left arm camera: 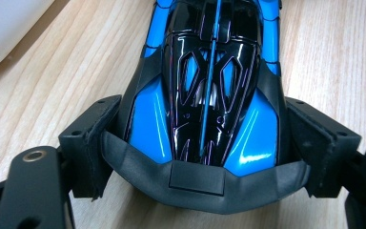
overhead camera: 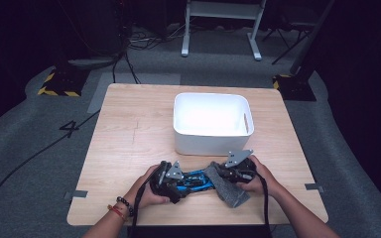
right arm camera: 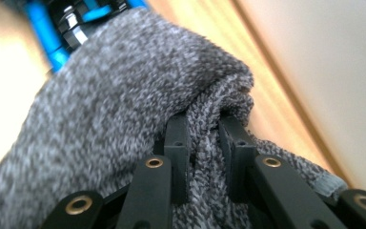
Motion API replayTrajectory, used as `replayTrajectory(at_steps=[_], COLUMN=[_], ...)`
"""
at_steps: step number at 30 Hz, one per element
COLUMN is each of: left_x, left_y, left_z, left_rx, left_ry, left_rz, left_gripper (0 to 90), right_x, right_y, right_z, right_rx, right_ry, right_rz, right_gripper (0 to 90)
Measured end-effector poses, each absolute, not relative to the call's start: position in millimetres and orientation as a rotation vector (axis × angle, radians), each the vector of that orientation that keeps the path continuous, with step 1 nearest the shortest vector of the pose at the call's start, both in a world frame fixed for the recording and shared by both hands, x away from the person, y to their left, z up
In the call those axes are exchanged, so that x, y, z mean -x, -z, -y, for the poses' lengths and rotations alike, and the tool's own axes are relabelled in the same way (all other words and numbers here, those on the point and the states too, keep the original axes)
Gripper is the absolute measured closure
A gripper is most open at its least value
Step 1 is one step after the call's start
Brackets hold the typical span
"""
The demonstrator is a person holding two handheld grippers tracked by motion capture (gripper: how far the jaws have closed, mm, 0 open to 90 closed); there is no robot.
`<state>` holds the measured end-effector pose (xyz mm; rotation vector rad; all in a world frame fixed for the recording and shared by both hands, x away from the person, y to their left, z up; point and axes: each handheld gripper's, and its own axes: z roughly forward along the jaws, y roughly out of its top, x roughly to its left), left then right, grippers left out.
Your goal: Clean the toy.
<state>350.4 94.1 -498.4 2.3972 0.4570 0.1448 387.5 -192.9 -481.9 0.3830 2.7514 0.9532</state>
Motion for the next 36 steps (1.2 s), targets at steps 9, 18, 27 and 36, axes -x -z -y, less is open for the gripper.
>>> replayTrajectory(at_steps=[9, 18, 27, 36], left_x=[-350, -352, -352, -357], left_y=[498, 498, 498, 494], left_z=[-93, -95, -94, -107], left_rx=[-2.401, -2.398, -2.405, -2.45], left_ry=[-0.144, -0.129, -0.139, -0.128], left_rz=[-0.461, -0.438, -0.457, -0.473], left_gripper=[21.1, 22.1, 21.4, 20.0], right_x=[-354, -380, -383, -363], right_y=[479, 484, 486, 482], right_z=[205, 205, 192, 185], right_rx=[-0.241, -0.487, -0.469, -0.377], right_ry=[-0.965, -0.904, -0.967, -1.001], right_rz=[-2.86, -2.631, -2.689, -2.765], right_gripper=[75.3, 74.9, 78.0, 77.7])
